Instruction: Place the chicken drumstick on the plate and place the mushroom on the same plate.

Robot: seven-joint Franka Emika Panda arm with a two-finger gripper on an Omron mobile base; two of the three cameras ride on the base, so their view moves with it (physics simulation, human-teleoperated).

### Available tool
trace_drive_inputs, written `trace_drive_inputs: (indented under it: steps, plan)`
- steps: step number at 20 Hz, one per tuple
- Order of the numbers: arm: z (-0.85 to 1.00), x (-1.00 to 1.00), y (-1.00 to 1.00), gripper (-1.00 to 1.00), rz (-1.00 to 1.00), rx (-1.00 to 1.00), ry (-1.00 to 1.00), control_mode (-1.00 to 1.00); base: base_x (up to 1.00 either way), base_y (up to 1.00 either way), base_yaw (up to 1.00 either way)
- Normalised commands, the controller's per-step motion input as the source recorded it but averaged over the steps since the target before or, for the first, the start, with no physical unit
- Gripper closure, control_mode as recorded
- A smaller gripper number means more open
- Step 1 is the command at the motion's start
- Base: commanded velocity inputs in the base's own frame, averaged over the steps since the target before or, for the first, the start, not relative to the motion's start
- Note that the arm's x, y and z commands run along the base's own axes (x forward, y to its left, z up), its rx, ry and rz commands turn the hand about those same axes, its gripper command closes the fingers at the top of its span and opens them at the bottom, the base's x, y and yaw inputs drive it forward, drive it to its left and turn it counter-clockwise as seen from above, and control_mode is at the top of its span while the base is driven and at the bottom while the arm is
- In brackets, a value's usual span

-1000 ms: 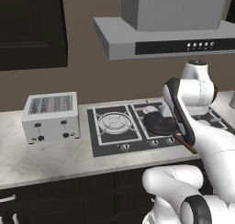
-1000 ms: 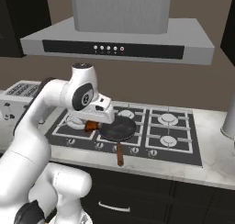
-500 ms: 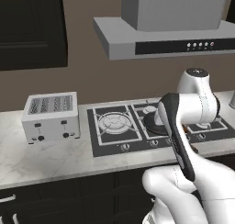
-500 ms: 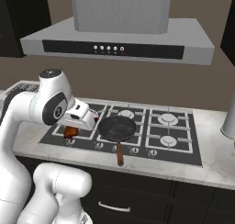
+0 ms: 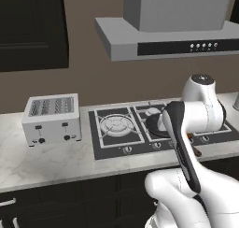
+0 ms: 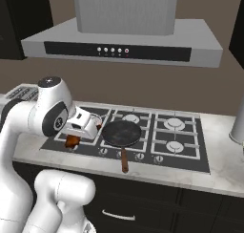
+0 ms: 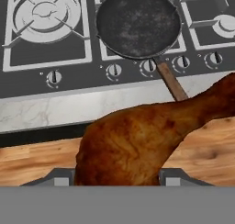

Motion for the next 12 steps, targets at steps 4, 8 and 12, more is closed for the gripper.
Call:
trace_drive_inputs:
  steps: [4,8,12]
  plan:
    - [0.00,0.00,0.00,1.00,0.00,0.00,0.00,1.00,-0.52,-0.14,-0.06]
    - [0.00,0.00,0.00,1.00,0.00,0.00,0.00,1.00,-0.98,-0.55,-0.26]
    - [0.00,0.00,0.00,1.00,0.00,0.00,0.00,1.00,-0.67,-0.37,-0.26]
